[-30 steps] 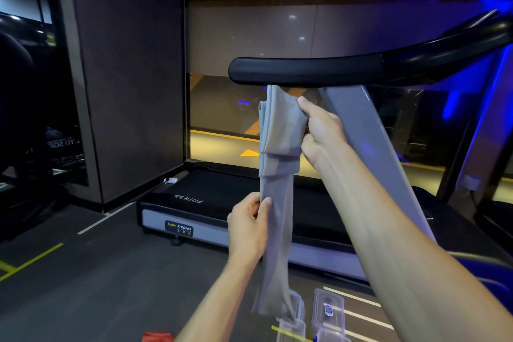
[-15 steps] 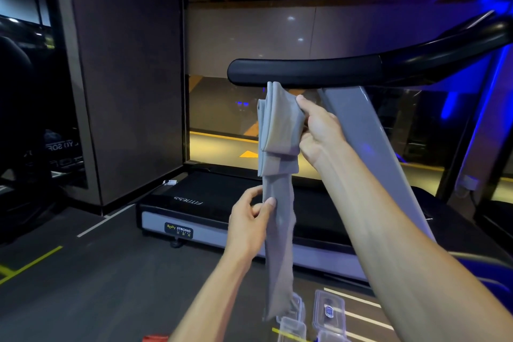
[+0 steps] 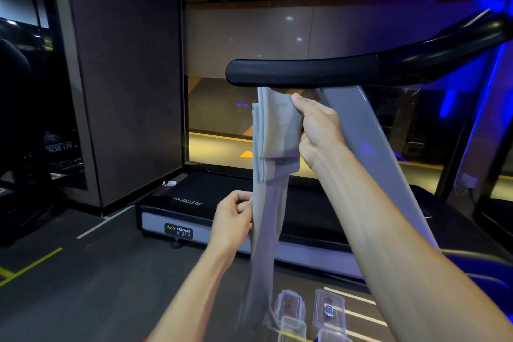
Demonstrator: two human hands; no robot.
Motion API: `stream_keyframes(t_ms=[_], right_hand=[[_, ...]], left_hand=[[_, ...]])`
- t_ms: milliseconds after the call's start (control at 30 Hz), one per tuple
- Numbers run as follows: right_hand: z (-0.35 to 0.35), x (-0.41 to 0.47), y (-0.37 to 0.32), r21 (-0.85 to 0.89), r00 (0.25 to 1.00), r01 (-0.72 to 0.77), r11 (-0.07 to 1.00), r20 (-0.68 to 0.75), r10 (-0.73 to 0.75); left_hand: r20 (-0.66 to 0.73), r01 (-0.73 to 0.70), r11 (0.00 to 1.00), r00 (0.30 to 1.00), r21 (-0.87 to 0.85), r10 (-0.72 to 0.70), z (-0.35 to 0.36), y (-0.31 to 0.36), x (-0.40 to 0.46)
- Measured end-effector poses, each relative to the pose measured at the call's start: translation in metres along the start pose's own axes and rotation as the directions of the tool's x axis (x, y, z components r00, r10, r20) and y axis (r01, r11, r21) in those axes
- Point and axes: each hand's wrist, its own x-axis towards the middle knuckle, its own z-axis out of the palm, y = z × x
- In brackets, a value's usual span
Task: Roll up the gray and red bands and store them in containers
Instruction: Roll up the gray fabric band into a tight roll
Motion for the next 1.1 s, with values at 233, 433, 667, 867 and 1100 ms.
stream_keyframes(t_ms=[233,433,667,867,1100], right_hand=[[0.009,-0.008,-0.002,0.039,0.999,0.025,0.999,0.027,-0.026],[0.022,-0.013,-0.004,0.038,0.998,0.024,0.999,0.056,-0.026],[0.029,-0.012,0.000,0.030,0.999,0.022,0.999,0.048,-0.024],[0.023,-0.009,0.001,0.047,1.000,0.012,0.999,0.027,-0.013],[0.016,-0.007,0.002,0.033,1.000,0.016,0.999,0.012,-0.017]], left_hand=[[-0.097,-0.111,0.933,0.983,0.343,0.153,-0.017,0.009,0.010],[-0.025,-0.179,0.870,0.977,0.459,0.214,-0.019,0.025,0.020],[0.175,-0.087,0.992,0.982,0.092,0.070,-0.007,0.036,0.024],[0.271,-0.042,0.999,0.962,0.003,0.040,0.001,0.035,0.023],[0.238,-0.049,0.998,0.970,0.034,0.040,0.006,0.030,0.022]])
